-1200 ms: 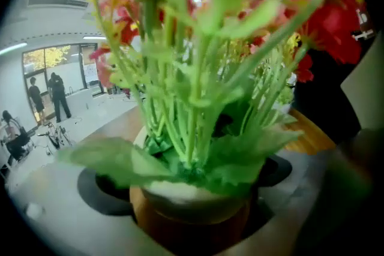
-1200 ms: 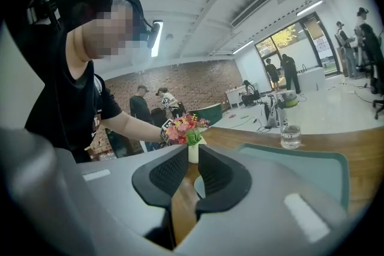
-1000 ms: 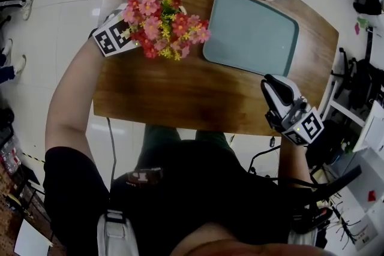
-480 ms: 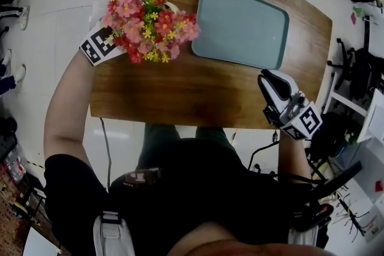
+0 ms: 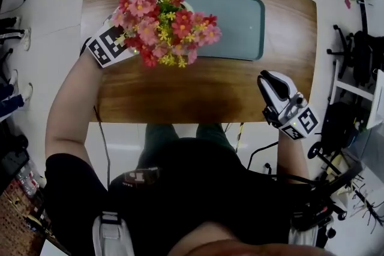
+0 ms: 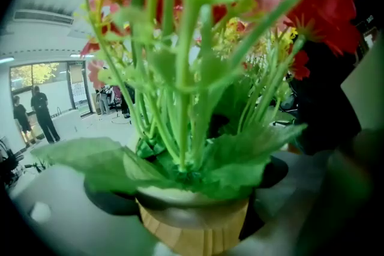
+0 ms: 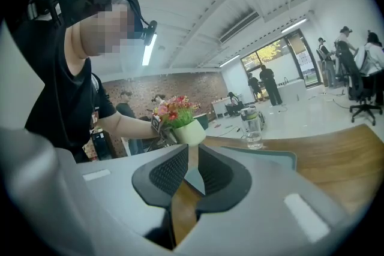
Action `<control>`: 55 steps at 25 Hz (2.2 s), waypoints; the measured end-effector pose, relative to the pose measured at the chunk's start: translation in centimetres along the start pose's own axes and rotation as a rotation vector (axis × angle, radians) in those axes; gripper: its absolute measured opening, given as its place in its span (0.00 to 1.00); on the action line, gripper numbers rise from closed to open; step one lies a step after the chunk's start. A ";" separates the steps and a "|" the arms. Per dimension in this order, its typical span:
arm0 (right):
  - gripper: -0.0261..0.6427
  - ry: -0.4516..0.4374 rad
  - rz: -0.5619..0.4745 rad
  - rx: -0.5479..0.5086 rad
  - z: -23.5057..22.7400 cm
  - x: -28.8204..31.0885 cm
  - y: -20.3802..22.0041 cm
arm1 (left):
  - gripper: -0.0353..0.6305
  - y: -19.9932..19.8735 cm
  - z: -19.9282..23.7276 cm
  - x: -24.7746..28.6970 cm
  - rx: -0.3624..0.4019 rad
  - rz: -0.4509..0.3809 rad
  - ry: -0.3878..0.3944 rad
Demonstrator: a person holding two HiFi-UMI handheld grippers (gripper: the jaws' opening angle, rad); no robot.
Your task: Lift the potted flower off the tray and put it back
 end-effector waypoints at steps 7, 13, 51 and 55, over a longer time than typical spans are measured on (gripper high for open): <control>0.14 0.097 -0.047 -0.005 -1.5 -6.8 -0.6 | 0.86 -2.0 -0.9 10.7 0.014 0.004 0.101; 0.14 0.178 -0.069 0.004 -3.9 -12.2 -0.3 | 0.86 -0.3 -1.4 18.1 0.014 0.032 0.132; 0.11 0.024 -0.109 -0.201 6.2 -6.0 -14.3 | 0.20 -16.8 -18.4 -14.5 -0.423 -0.510 -0.655; 0.11 -0.010 -0.110 -0.187 8.1 -5.0 -13.2 | 0.05 -17.3 -20.9 -14.6 -0.504 -0.616 -0.677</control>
Point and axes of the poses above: the fingertips, and each gripper's own axes: x forward along the fingers, z to its left, y out of its underside, the point moved 8 cm from there along -x, backward along the fingers, and after that the axes turned 11 degrees about -z, right-handed, at the moved point
